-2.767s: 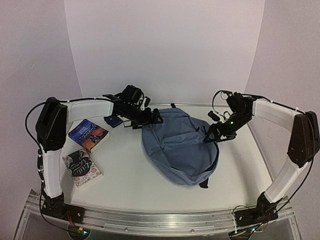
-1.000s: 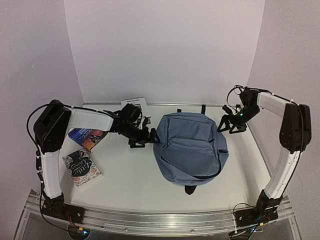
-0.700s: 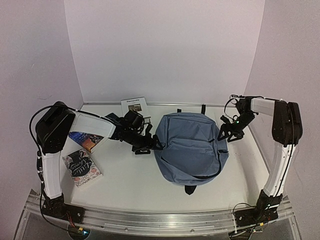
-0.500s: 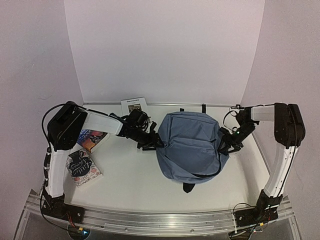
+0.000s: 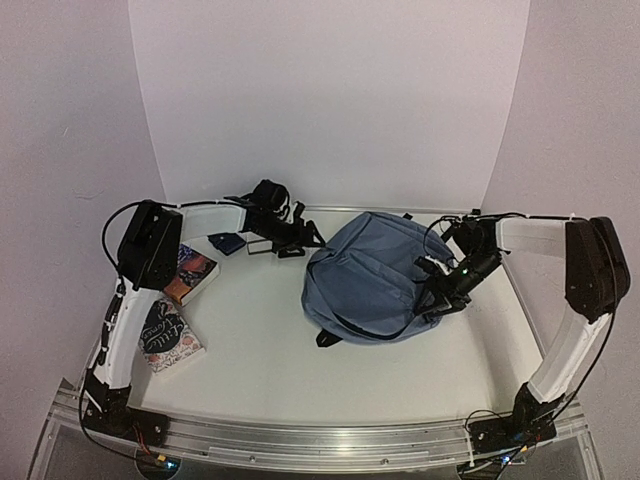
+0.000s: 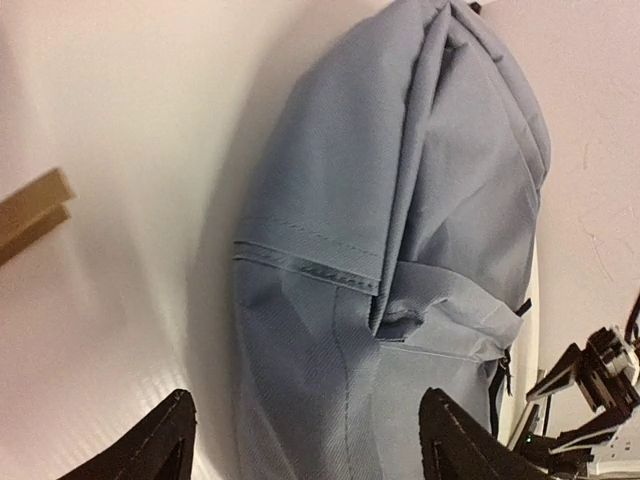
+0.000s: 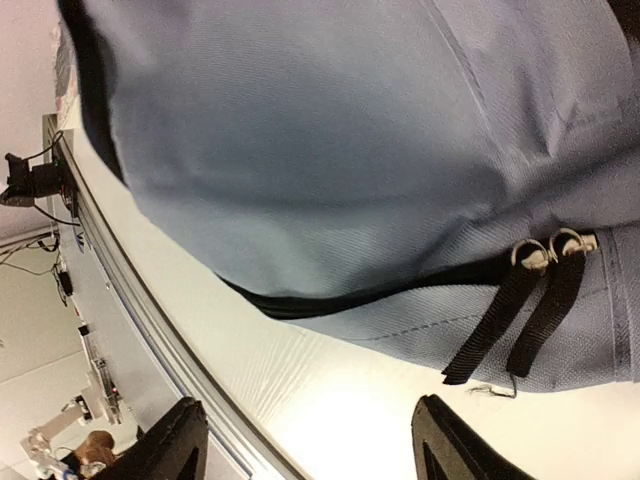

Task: Pack the student bag
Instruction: Adjust the student bag at the center of the board.

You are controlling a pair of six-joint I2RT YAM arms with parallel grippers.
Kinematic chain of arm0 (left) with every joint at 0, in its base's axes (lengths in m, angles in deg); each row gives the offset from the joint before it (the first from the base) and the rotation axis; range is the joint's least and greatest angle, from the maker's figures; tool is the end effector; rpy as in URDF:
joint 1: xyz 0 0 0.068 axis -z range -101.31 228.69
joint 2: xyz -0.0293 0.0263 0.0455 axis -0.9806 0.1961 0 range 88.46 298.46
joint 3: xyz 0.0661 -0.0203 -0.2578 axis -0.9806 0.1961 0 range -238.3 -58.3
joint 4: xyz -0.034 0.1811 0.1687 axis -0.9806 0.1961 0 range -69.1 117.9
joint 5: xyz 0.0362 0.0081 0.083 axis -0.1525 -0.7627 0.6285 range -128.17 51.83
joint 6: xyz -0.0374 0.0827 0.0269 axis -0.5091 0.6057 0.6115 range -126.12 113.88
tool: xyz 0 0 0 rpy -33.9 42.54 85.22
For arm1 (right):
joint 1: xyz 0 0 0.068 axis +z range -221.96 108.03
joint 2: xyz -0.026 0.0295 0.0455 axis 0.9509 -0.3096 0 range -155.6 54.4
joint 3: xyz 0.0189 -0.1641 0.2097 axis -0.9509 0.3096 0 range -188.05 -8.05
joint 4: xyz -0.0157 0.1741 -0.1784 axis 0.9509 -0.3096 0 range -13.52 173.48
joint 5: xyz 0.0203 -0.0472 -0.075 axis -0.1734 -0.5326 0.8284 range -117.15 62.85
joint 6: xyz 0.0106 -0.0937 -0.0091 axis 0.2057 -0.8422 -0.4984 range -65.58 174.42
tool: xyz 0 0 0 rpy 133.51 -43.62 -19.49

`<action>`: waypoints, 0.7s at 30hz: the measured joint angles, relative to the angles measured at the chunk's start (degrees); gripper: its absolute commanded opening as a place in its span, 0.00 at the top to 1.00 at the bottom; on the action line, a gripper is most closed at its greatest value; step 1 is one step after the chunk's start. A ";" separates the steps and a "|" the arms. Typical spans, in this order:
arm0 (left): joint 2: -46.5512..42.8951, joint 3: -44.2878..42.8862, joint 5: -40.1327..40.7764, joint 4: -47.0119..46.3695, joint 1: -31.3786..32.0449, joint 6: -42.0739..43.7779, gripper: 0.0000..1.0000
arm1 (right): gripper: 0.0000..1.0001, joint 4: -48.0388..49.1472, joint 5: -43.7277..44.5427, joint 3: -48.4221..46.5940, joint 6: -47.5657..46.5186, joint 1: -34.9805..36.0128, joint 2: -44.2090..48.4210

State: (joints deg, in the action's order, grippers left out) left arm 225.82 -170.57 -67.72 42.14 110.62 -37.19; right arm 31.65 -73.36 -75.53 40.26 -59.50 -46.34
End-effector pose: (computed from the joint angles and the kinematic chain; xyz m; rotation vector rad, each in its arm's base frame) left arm 0.4431 -0.3258 0.1365 0.2865 2.5301 -1.0997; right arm 0.2861 0.1265 0.1568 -0.6963 2.7196 1.1955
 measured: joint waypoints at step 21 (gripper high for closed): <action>-31.03 42.58 7.76 -6.80 13.58 -7.97 0.24 | 0.15 3.70 18.64 -22.02 5.72 -9.16 -17.24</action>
State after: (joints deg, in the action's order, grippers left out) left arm 194.79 -127.99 -59.96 35.34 124.20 -45.16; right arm 35.35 -54.72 -97.55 45.98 -68.65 -63.59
